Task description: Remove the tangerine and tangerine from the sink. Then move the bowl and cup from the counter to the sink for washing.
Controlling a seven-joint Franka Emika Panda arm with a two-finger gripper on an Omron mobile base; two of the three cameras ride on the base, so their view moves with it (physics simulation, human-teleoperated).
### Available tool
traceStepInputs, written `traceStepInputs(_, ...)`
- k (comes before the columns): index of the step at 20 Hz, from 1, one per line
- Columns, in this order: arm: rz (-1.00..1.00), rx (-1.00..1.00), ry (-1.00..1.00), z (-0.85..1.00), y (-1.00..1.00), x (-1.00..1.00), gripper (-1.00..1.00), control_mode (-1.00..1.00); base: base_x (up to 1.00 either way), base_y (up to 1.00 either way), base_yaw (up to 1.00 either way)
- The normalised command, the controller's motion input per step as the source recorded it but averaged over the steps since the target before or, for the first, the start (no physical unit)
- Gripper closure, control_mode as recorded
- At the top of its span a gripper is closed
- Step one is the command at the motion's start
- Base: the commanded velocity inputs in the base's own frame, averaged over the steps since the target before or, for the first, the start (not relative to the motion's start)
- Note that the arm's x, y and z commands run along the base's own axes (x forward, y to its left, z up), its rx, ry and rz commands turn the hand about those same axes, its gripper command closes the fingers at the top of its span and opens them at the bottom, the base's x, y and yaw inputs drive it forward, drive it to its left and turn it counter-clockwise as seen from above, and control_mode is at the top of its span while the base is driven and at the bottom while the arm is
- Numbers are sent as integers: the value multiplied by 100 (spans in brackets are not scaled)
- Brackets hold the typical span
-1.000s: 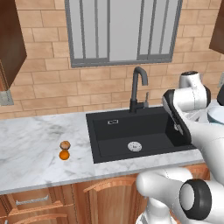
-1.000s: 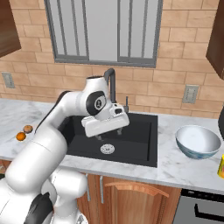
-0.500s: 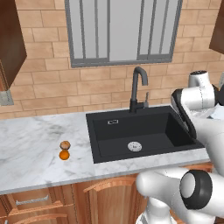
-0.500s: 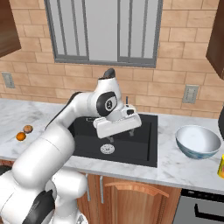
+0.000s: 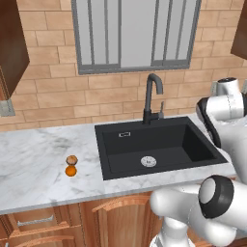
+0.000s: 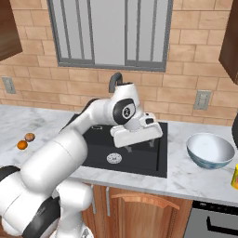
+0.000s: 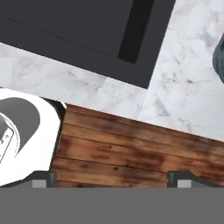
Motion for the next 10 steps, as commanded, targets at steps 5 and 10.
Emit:
traceStepInputs(5,-12,-4,0,0,-36,8,-100,-100,0,0,0)
traceStepInputs(10,-10,-3,0,1,-37,2,-100,-100,0,0,0)
